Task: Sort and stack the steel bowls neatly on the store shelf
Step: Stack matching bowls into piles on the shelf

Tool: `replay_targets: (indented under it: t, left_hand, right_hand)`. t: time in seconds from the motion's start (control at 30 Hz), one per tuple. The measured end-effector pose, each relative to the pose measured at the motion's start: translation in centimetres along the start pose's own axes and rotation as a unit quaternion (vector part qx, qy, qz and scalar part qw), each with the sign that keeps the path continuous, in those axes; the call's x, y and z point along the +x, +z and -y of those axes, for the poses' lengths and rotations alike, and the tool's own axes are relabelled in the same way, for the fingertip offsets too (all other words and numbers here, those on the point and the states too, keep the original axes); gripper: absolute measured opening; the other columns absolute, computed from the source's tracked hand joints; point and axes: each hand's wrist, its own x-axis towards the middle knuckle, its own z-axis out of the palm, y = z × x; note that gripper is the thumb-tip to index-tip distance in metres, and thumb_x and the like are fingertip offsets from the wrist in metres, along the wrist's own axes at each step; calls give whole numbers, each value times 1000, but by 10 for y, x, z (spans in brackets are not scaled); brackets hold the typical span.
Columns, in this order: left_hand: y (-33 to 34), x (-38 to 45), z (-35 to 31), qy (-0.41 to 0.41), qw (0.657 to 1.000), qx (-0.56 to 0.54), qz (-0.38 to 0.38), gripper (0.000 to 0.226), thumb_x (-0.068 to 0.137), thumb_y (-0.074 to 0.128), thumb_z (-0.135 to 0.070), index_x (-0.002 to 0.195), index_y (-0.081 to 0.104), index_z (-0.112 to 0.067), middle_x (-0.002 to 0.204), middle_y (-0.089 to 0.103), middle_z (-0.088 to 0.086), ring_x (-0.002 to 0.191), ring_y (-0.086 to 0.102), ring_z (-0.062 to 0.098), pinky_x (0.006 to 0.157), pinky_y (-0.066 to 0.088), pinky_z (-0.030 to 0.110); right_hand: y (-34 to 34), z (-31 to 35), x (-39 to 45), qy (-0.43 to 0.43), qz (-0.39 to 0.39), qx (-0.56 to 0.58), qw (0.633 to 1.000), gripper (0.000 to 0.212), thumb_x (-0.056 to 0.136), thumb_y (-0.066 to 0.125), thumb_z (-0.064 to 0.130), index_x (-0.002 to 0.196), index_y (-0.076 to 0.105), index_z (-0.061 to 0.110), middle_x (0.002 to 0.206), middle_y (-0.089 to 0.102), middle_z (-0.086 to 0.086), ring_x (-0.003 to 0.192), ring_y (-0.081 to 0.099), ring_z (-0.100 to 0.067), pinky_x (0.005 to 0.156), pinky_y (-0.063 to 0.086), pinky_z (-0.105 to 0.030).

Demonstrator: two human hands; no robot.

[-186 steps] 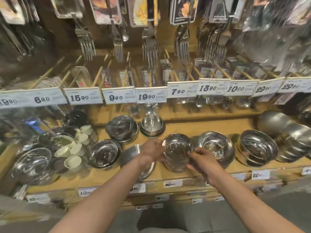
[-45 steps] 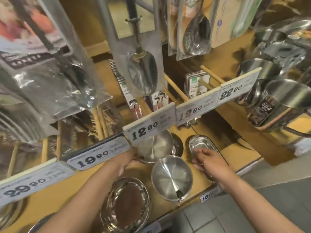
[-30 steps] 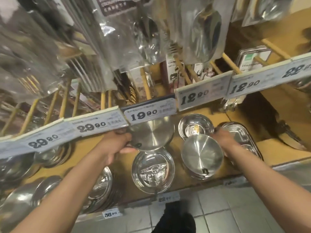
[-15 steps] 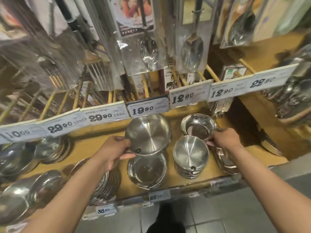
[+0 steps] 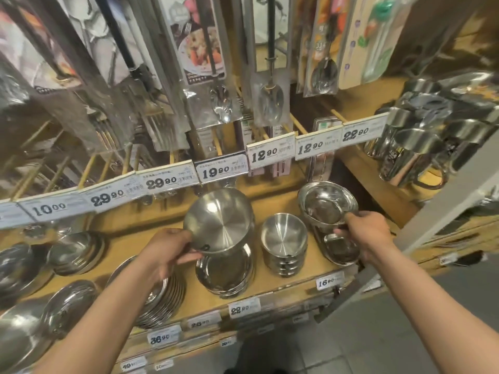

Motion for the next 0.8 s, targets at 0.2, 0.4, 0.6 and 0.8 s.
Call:
replay_targets:
  t: [0.2,0.4,0.6,0.8]
  left_hand:
    - [-17,-27,4,36,999,7,-4,30,96,50,6,123,52,19,84,68,32,65,68,32,48,55,26]
    - [-84,-55,20,54,998,-26,-16,23,94,48,9,114,60,9,86,69,31,51,70,23,39,56,25]
    - [-194,-85,58,56,991,-98,-71,16,92,53,13,105,61,15,64,72,16,53,72,20,41,57,25]
    - [-300,-113,98,36,983,-109,-140,16,92,53,8,104,63,11,61,69,19,47,68,21,42,55,25]
  right_hand:
    - [-14,15,-42,-63,-1,-2,998,12,92,60,10,88,72,8,79,76,-5,61,77,-22,76,62,-42]
    - [26,27,-122,-86,136,36,986,18,92,60,-6,98,76,2,90,75,-13,66,74,-15,49,57,-17]
    - [123,4,-208,-88,252,7,964,20,90,59,-11,89,75,2,77,75,-14,63,71,-19,56,61,-26]
    - [204,-27,-255,-87,307,-69,945,17,92,61,-4,93,77,2,84,76,-17,74,69,-25,74,61,-41]
